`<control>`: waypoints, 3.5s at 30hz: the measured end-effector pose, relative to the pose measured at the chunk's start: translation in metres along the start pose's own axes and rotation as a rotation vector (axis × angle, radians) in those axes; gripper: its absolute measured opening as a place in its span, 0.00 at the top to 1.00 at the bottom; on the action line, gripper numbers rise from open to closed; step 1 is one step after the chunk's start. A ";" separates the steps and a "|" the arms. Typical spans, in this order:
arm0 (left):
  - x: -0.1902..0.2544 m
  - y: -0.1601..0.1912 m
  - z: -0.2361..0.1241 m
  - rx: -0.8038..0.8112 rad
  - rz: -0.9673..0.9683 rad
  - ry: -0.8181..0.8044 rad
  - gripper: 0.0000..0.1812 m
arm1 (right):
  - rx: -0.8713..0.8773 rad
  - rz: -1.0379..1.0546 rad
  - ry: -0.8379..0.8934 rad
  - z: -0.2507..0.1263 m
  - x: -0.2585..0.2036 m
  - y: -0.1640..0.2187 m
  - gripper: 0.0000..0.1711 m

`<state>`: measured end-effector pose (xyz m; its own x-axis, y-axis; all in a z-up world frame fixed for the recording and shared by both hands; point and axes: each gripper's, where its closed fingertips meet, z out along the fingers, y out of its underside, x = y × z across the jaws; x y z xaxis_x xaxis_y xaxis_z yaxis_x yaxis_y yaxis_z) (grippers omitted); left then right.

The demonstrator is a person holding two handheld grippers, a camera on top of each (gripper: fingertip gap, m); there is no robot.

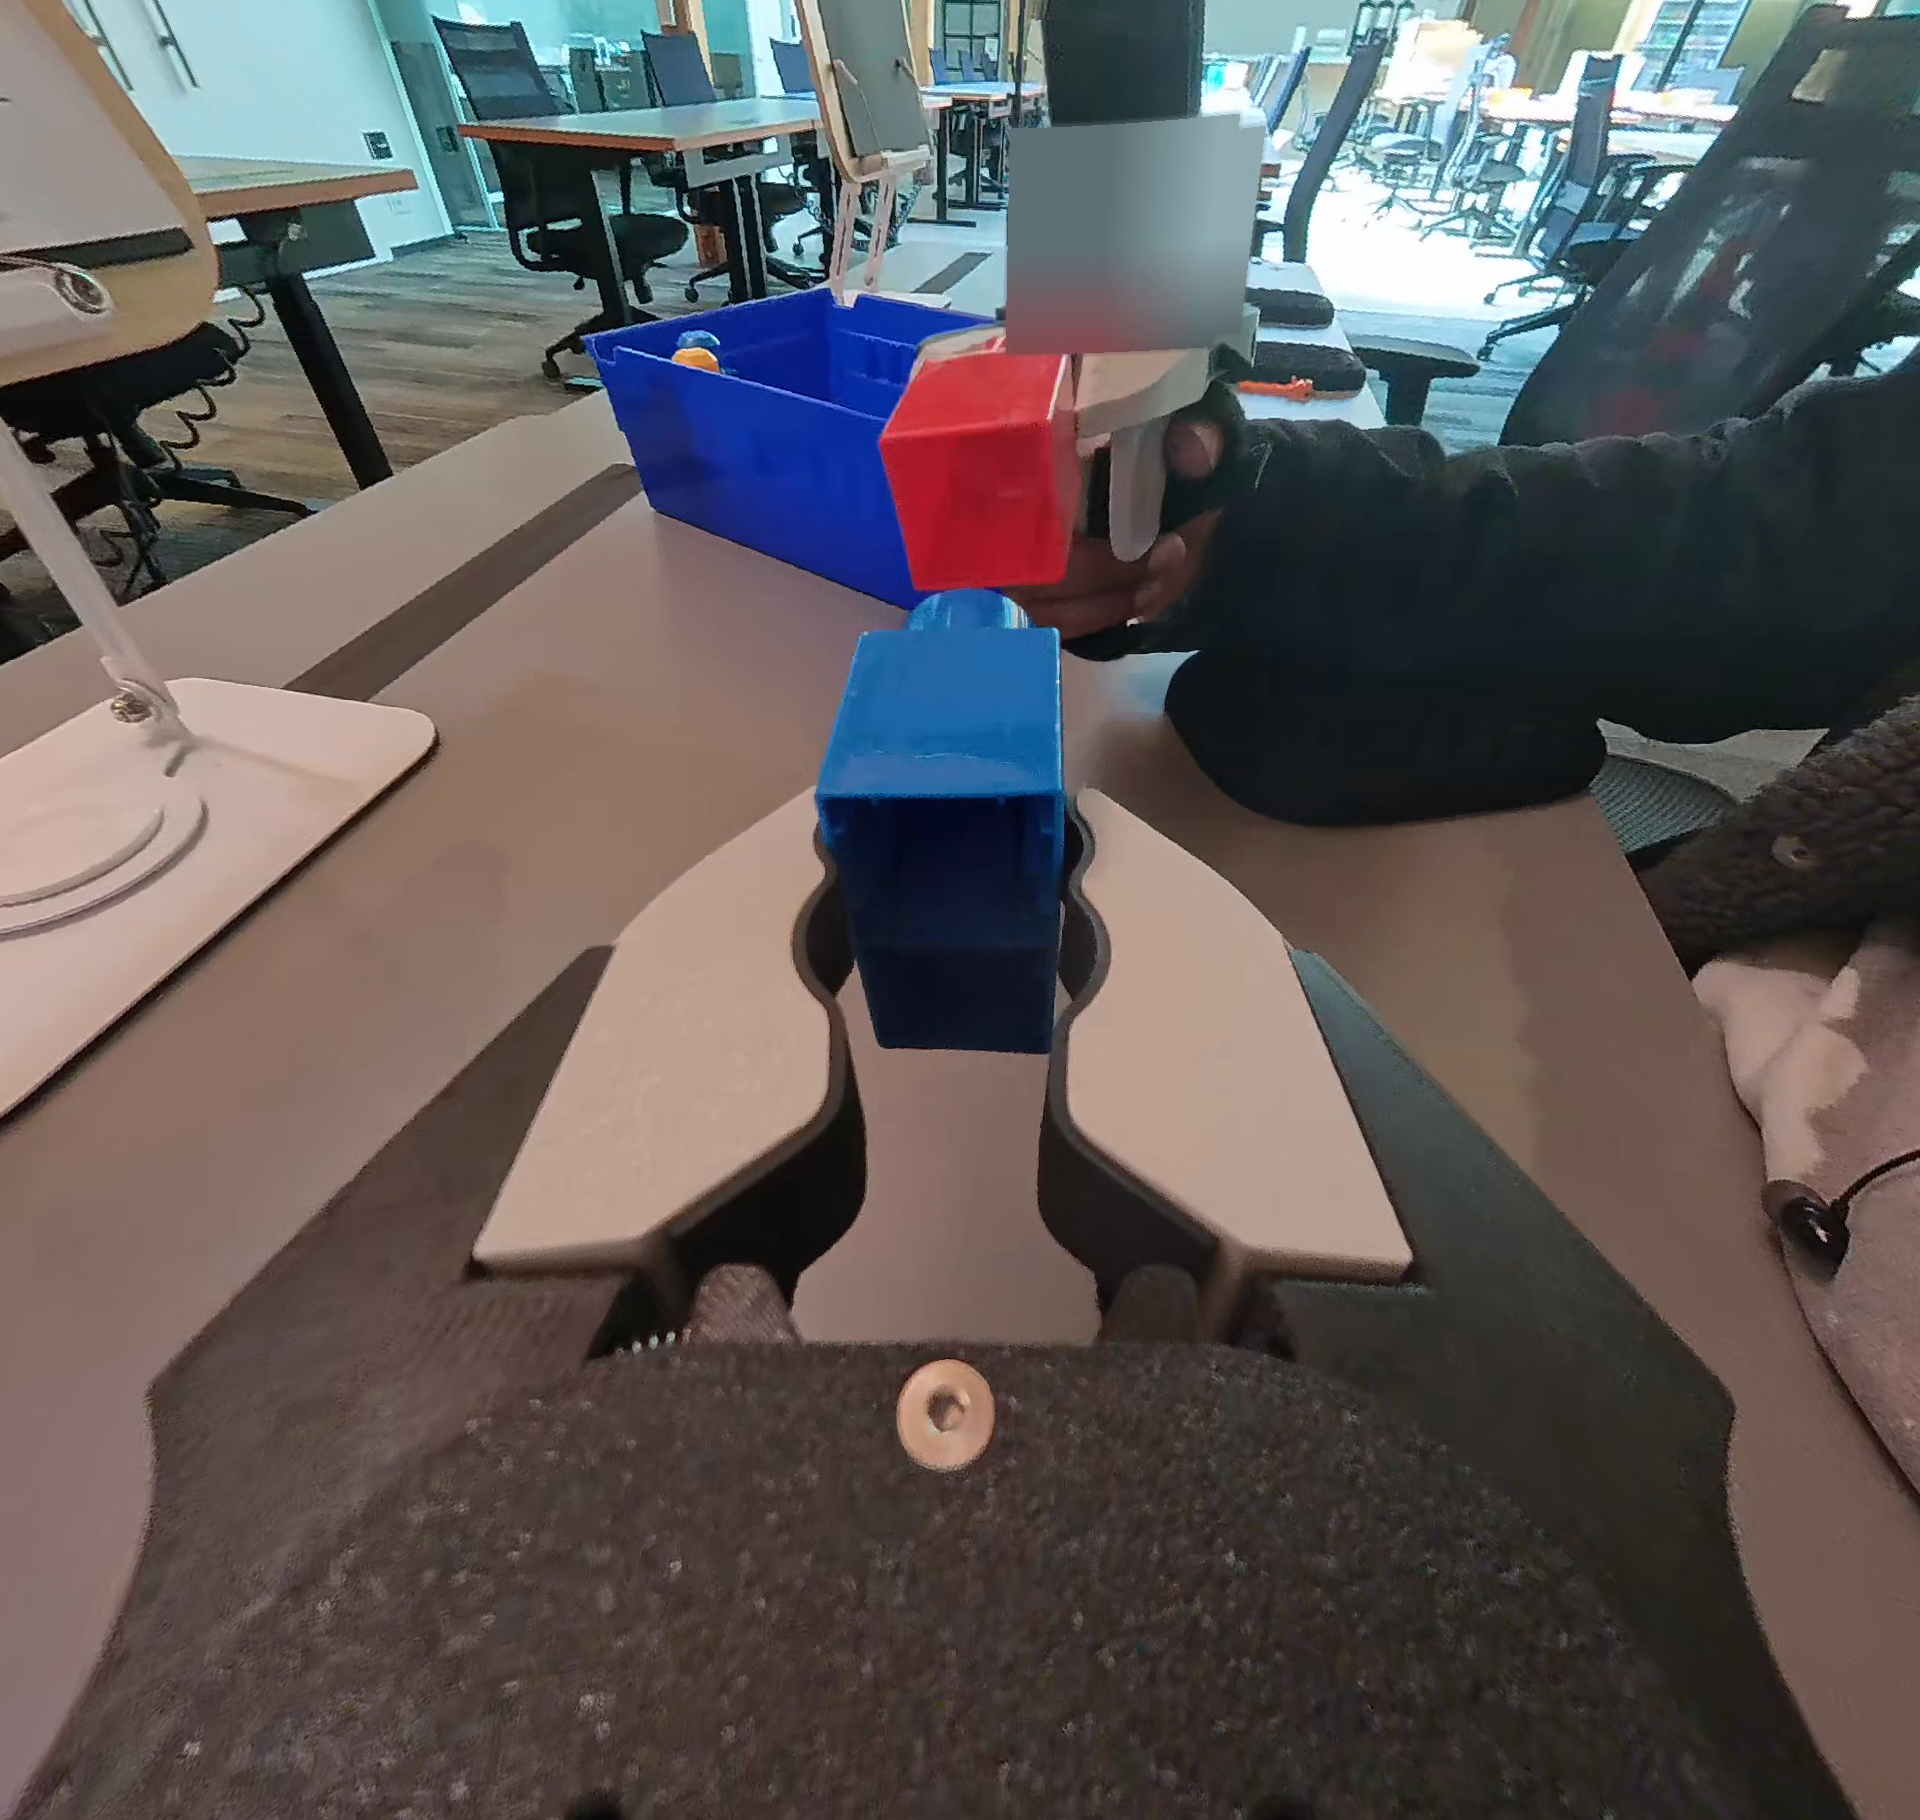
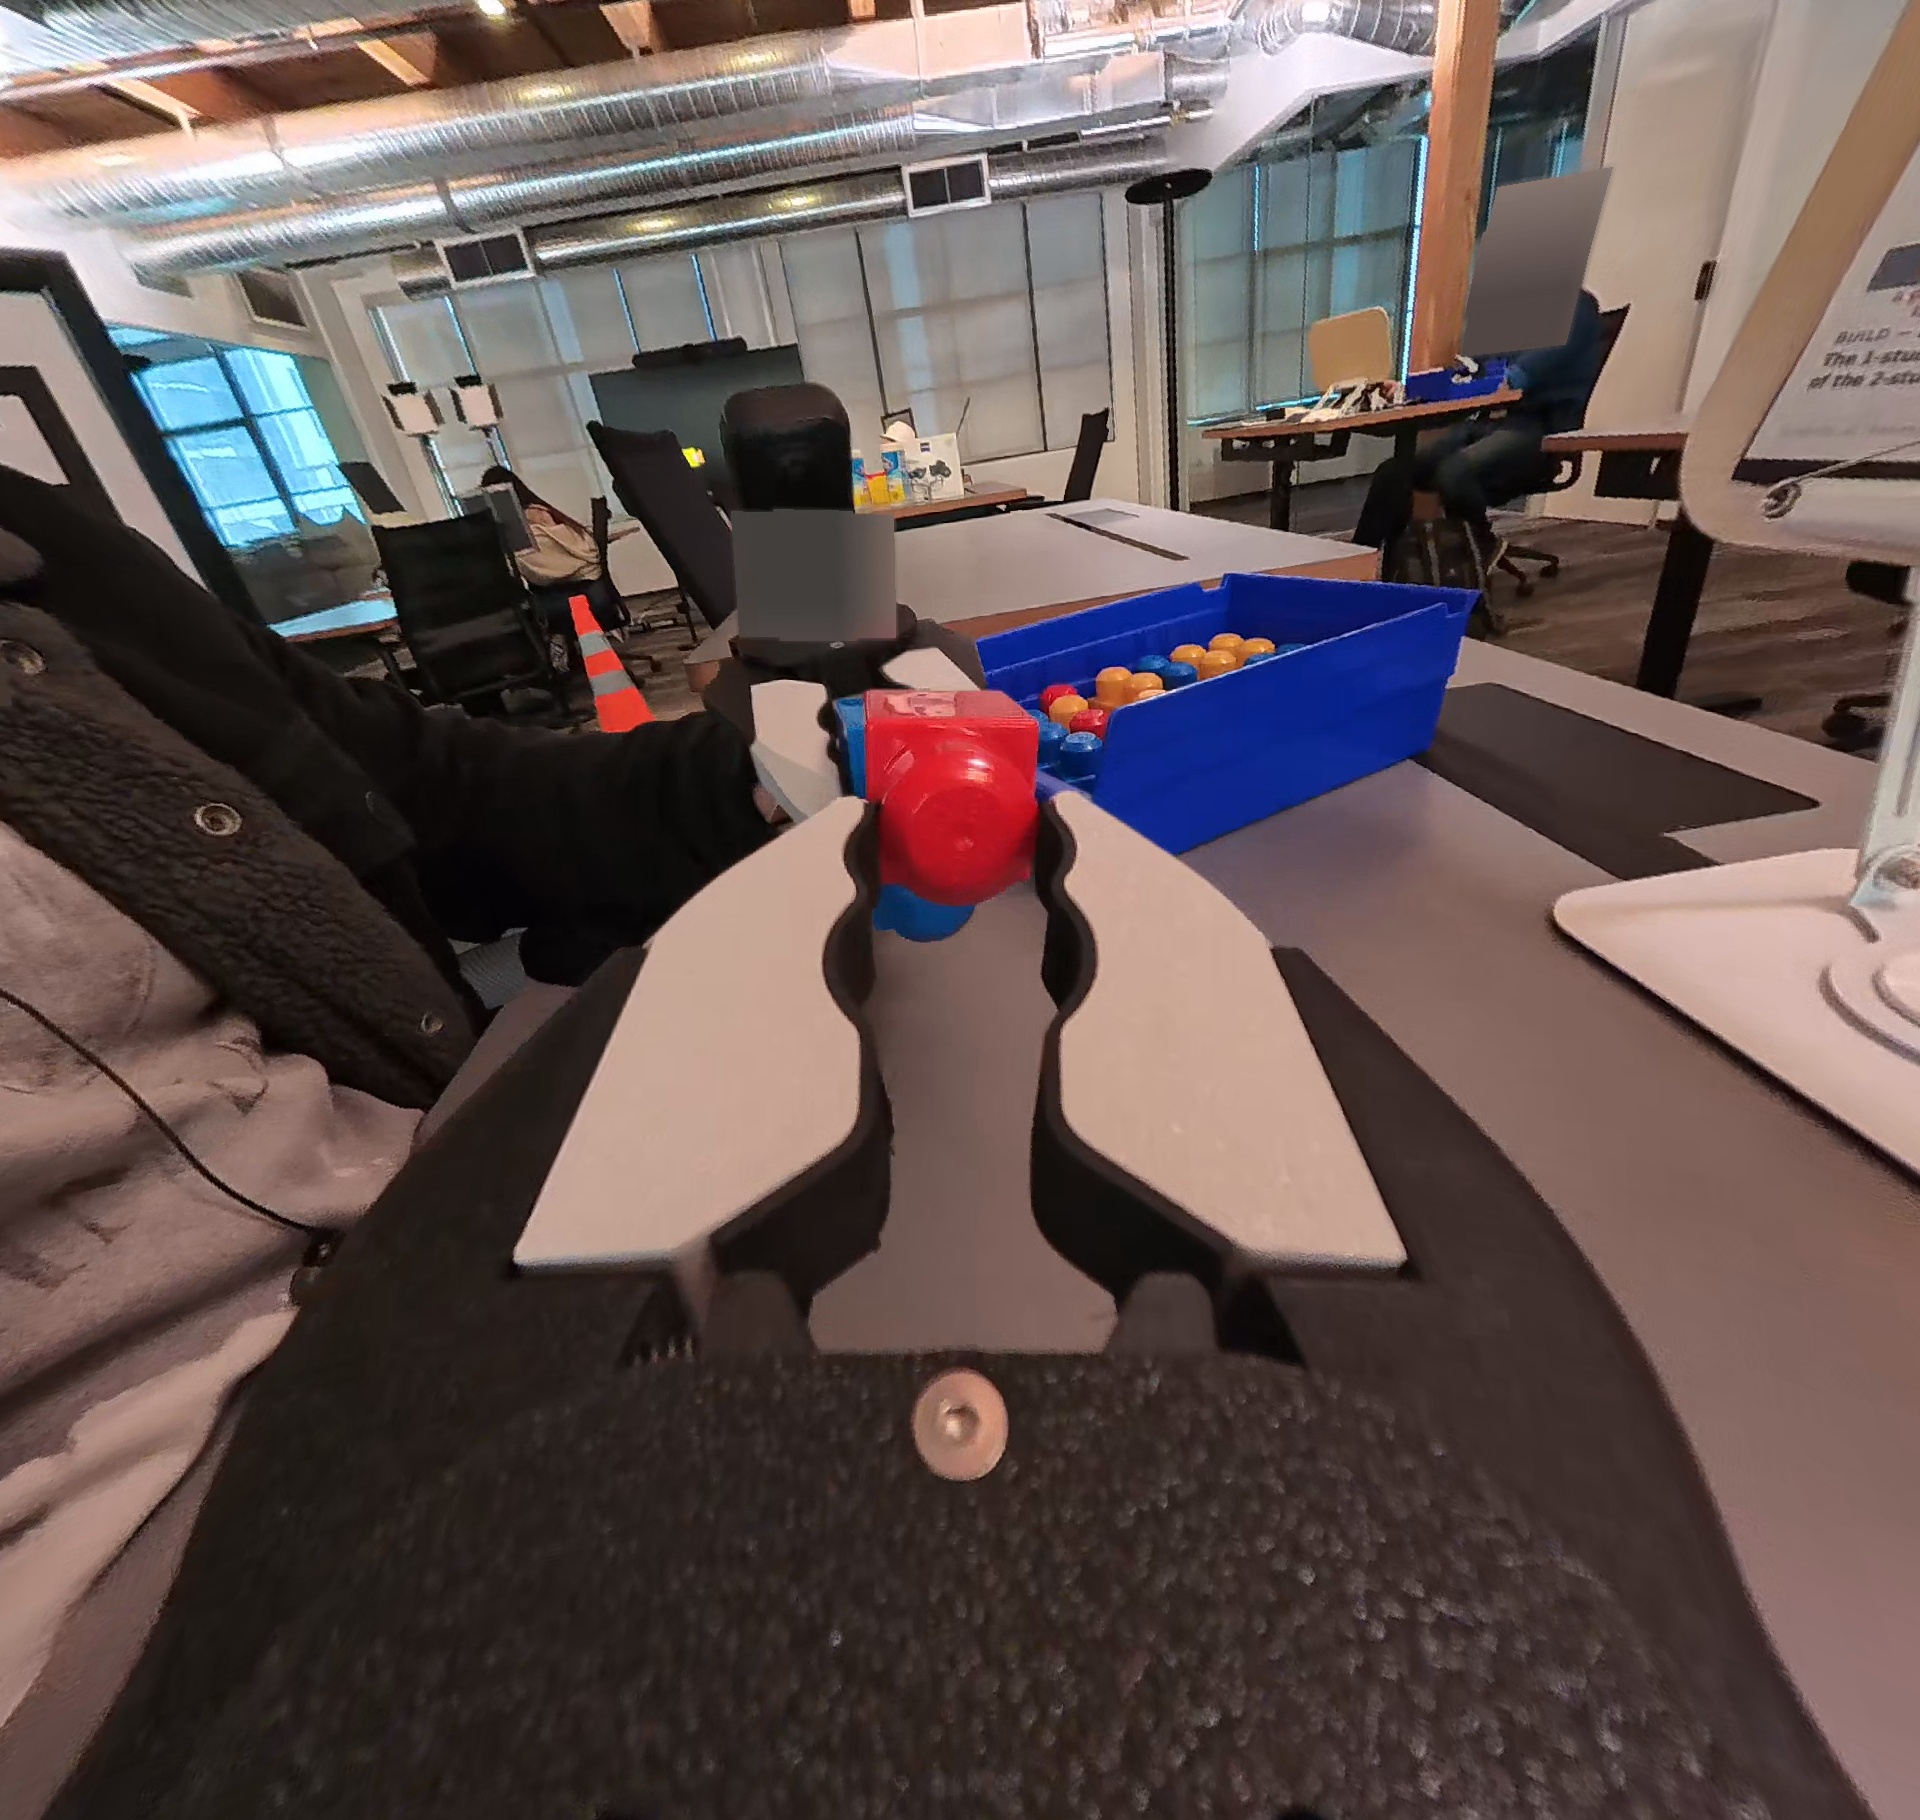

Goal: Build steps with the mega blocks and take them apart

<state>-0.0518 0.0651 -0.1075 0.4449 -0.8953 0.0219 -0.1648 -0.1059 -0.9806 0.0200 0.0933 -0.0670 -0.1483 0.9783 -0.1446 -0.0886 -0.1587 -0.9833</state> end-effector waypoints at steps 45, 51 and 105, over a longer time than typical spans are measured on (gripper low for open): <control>0.017 0.034 0.010 -0.197 0.139 0.040 0.80 | -0.292 -0.128 -0.041 0.022 -0.017 0.070 0.83; 0.017 0.036 0.009 -0.207 0.200 0.028 0.79 | -0.310 -0.120 -0.041 0.023 -0.018 0.074 0.83; 0.016 0.027 0.008 -0.089 0.353 -0.016 0.79 | -0.326 -0.148 -0.023 0.022 -0.021 0.066 0.82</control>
<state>-0.0422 0.0514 -0.1354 0.3609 -0.8765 -0.3186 -0.3860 0.1706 -0.9066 -0.0041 0.0594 -0.1262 -0.1803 0.9836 0.0008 0.2078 0.0389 -0.9774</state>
